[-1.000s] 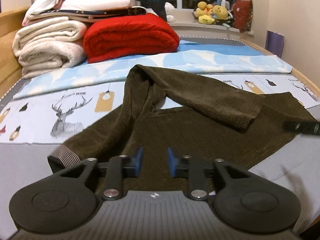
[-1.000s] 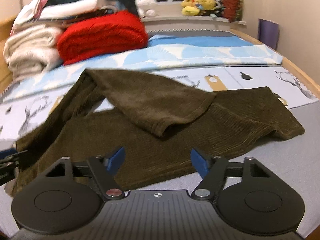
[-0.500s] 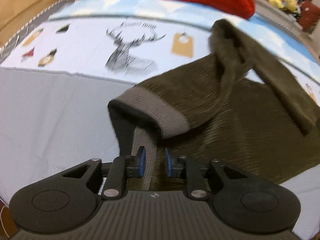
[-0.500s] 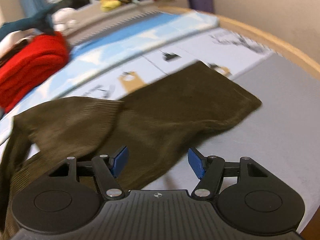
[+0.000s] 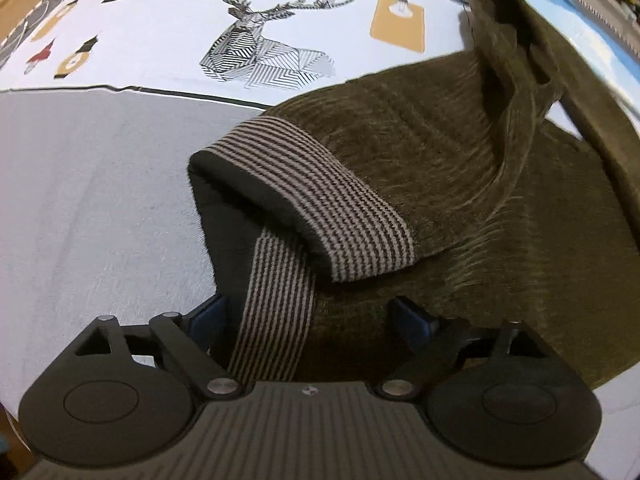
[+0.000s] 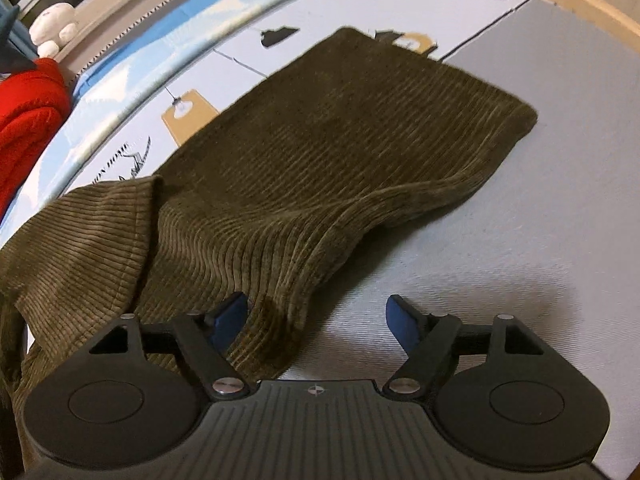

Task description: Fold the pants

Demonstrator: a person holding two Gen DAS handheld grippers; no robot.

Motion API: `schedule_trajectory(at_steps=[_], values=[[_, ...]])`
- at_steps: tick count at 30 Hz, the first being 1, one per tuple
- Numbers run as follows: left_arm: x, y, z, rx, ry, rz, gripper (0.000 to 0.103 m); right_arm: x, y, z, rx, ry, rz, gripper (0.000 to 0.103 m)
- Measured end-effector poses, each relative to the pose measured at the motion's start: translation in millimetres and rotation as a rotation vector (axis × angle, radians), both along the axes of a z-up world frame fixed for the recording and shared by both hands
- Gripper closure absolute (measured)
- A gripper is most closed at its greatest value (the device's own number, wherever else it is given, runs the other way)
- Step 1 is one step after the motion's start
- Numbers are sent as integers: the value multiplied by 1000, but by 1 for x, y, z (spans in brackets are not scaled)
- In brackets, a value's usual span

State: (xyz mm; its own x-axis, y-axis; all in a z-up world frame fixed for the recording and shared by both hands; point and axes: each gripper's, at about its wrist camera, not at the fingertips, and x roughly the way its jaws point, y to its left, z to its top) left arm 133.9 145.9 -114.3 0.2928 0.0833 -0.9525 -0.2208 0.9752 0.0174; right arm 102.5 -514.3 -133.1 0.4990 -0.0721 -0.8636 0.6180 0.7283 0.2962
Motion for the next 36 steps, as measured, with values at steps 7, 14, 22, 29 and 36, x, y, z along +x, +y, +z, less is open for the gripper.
schedule_trajectory(at_steps=[7,14,22,29,36], values=[[14,0,-10,11,-15,-20,10,11,1,-2,-54,-17,28,47],[11,0,-3,86,-40,-63,45,0,-3,18,-45,-117,11,92],[-18,-12,20,137,-136,-202,75,-30,-4,45,-66,-120,47,93],[-45,-2,32,132,-148,-282,78,-62,-7,51,-49,-13,110,93],[-68,44,30,102,-61,-252,79,-89,0,26,142,187,313,92]])
